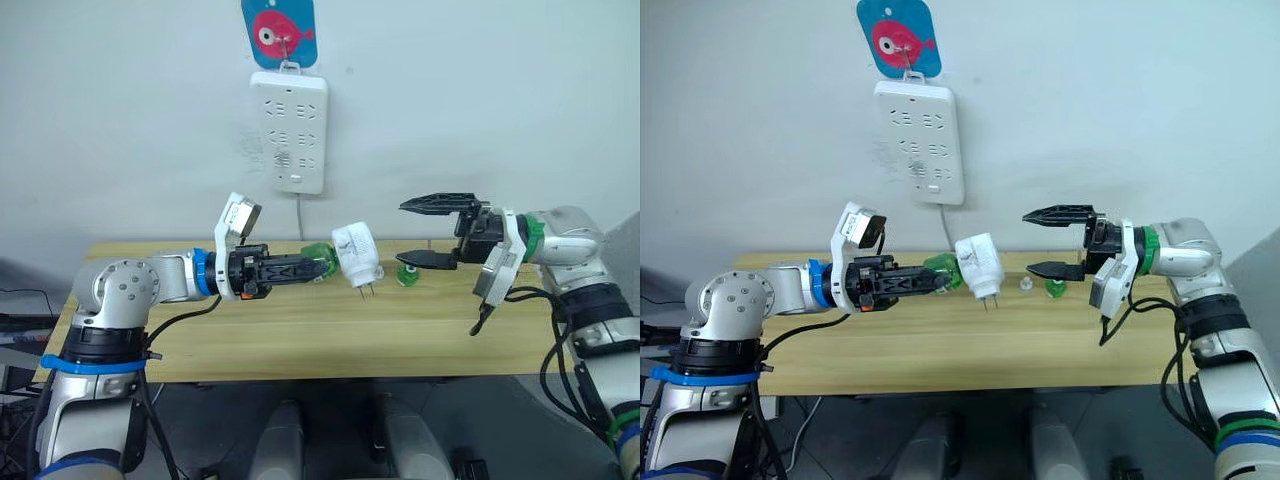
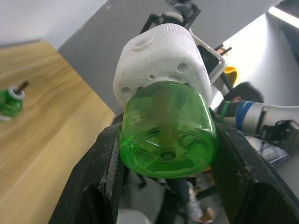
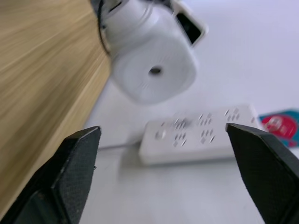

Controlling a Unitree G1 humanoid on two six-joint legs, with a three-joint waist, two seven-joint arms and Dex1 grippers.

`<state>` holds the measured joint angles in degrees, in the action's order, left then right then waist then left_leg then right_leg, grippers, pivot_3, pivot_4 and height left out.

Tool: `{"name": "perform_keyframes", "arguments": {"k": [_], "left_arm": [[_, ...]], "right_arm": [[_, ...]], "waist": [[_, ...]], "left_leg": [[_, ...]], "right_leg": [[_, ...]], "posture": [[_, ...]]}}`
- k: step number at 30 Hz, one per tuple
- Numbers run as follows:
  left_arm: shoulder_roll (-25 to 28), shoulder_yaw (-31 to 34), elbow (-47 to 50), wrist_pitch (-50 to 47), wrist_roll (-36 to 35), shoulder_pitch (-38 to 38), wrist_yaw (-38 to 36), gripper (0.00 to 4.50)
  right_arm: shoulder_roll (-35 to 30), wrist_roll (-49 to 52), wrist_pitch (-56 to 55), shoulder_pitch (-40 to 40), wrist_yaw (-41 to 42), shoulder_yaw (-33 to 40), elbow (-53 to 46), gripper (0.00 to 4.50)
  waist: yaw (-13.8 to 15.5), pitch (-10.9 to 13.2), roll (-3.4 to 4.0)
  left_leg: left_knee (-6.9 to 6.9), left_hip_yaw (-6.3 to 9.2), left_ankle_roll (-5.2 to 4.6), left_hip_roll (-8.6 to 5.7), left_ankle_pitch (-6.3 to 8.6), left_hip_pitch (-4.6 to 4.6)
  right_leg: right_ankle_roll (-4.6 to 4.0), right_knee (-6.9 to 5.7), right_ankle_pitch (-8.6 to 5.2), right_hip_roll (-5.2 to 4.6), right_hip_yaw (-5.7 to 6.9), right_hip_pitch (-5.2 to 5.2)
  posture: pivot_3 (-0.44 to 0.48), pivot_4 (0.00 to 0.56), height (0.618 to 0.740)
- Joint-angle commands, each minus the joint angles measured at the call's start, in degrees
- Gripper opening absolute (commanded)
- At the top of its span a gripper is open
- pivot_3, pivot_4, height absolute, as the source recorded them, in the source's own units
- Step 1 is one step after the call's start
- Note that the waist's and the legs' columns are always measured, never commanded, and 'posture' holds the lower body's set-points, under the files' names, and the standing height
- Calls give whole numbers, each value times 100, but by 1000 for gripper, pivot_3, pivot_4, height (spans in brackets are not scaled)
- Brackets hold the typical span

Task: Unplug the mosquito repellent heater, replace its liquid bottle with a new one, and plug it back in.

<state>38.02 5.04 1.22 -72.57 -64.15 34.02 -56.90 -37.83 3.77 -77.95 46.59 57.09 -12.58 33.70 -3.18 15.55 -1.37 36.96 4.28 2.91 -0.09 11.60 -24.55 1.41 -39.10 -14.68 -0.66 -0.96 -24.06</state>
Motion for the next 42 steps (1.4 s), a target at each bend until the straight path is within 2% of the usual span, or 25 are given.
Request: {"name": "perform_keyframes", "arguments": {"k": [1, 9, 20, 23, 26, 28, 35, 37, 39, 40, 42], "left_arm": [[-61, 169, -6, -79, -138, 131, 6, 2256], [-418, 358, -410, -846, -563, 354, 402, 2256], [-665, 420, -653, -1228, -596, 489, 627, 2256], [-739, 422, -659, -1284, -585, 456, 671, 2256], [-806, 456, -683, -1270, -562, 448, 706, 2256], [-839, 500, -568, -1063, -520, 377, 615, 2256], [-744, 624, -449, -751, -436, 287, 567, 4484], [-570, 762, -429, -611, -411, 319, 528, 4500], [-280, 979, -170, -345, -340, 259, 508, 4500], [-163, 1127, 136, -82, -202, 105, 637, 4500], [87, 975, 1062, 878, 552, -537, 571, 4500]], "right_arm": [[-37, -123, -414, 175, -322, -52, 35, 4484], [271, -889, -964, 480, -914, -106, 144, 4484], [471, -1813, -1396, 755, -1783, -123, 321, 4484], [493, -2014, -1350, 820, -1923, -227, 288, 3897], [504, -2149, -1315, 894, -2080, -260, 304, 2987], [507, -2212, -1293, 952, -2166, -283, 334, 2964], [346, -2280, -1142, 1005, -2430, -418, 521, 2964], [208, -2183, -907, 944, -2424, -546, 592, 2964], [49, -1955, -149, 744, -2120, -736, 676, 2964], [-17, -1555, 800, 486, -1698, -785, 524, 2964], [-90, -433, 3059, -74, -813, -787, -309, 2964]], "waist": [[14, -1, 1], [22, -6, 1], [0, -6, 1], [-6, -6, 1], [-7, -6, 1], [-6, -6, 1], [-3, -7, 1], [-1, -6, 0], [-3, -8, -2], [-3, -10, -6], [9, -30, -8]], "left_leg": [[0, 0, 2, -2, -1, 0], [3, 4, 10, -15, -6, 1], [3, 3, 15, -21, -9, 11], [3, 1, 15, -22, -9, 11], [3, 1, 16, -22, -10, 15], [3, 0, 16, -22, -10, 16], [2, -1, 17, -21, -10, 17], [3, -2, 17, -23, -10, 17], [3, -2, 17, -23, -10, 17], [2, -1, 17, -21, -10, 17], [-3, 0, 16, -19, -10, 17]], "right_leg": [[0, 0, 0, -3, 0, 0], [0, -12, 0, -18, 3, 1], [0, -35, 0, -22, 0, -1], [0, -38, 0, -23, -1, -2], [0, -42, 0, -23, -1, -2], [0, -43, 0, -23, -2, -1], [-1, -44, 0, -25, -2, -1], [-1, -44, 0, -26, -3, -1], [-1, -45, 0, -27, -3, -1], [-1, -45, 0, -26, -3, -1], [-4, -40, -1, -28, -7, 0]], "posture": [[-49, 186, 740], [-58, 174, 740], [-67, 180, 740], [-68, 179, 740], [-65, 180, 740], [-64, 181, 740], [-51, 180, 740], [-49, 182, 740], [-49, 182, 740], [-36, 181, 740], [-34, 181, 740]]}}
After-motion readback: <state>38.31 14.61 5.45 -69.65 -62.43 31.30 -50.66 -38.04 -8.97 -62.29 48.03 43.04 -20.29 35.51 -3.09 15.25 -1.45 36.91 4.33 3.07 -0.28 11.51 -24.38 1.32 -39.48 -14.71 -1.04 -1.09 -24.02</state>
